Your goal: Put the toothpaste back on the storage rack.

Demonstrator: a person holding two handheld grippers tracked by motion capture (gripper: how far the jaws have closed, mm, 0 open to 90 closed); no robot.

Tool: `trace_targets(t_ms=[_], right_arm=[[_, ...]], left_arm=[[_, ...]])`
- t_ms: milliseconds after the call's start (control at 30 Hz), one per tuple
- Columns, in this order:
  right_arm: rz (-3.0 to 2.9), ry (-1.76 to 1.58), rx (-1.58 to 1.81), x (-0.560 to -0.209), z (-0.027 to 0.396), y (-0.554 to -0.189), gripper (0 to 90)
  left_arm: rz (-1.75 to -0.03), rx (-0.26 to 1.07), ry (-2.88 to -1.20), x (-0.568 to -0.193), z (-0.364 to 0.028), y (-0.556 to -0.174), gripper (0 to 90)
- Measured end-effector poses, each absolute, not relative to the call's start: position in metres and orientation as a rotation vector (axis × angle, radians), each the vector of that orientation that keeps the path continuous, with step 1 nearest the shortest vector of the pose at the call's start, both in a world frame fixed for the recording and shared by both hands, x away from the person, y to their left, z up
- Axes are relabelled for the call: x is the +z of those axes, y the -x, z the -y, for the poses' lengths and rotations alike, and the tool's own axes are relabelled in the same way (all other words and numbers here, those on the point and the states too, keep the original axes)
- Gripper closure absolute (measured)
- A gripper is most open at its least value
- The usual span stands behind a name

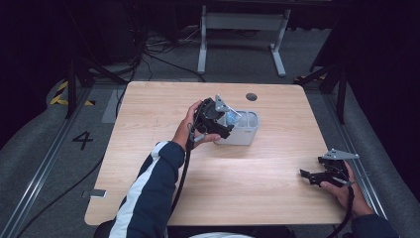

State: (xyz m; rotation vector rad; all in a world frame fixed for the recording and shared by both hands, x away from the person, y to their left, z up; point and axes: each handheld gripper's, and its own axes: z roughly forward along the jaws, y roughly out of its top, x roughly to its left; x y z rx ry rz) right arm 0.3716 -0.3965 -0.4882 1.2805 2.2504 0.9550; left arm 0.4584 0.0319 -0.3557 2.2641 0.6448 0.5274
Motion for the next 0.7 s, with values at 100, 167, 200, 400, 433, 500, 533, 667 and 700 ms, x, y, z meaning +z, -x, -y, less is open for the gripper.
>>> trace_targets(t_ms=[100, 167, 200, 400, 433, 500, 533, 667, 700], right_arm=[[-2.250, -1.281, 0.955, -0.488, 0.397, -0.372, 2.8], [-2.249, -1.281, 0.956, -0.488, 0.396, -0.372, 2.8], [-2.249, -1.280, 0.956, -0.488, 0.397, -0.372, 2.8], [-2.250, -1.279, 0.954, -0.488, 0.397, -0.371, 2.8], [-2.250, -1.280, 0.954, -0.488, 0.397, -0.371, 2.8], [-2.250, -1.279, 0.954, -0.488, 0.397, -0.371, 2.8], [-2.250, -1.279, 0.954, -0.488, 0.397, -0.371, 2.8], [-2.250, -1.280, 0.954, -0.488, 0.397, -0.371, 2.8], [-2.250, -1.279, 0.954, -0.488, 0.397, -0.371, 2.8]], left_arm=[[-0.639, 0.543, -2.268, -0.355, -0.036, -0.453, 17.2], [-0.638, 0.549, -2.272, -0.356, -0.039, -0.450, 17.1], [-0.636, 0.558, -2.278, -0.356, -0.043, -0.448, 17.1], [-0.638, 0.594, -2.292, -0.357, -0.057, -0.440, 17.1], [-0.635, 0.612, -2.305, -0.358, -0.060, -0.438, 17.1], [-0.632, 0.635, -2.330, -0.360, -0.067, -0.435, 17.2], [-0.629, 0.636, -2.333, -0.362, -0.070, -0.434, 17.1], [-0.636, 0.646, -2.358, -0.367, -0.083, -0.430, 17.2], [-0.644, 0.641, -2.365, -0.368, -0.086, -0.429, 17.2]])
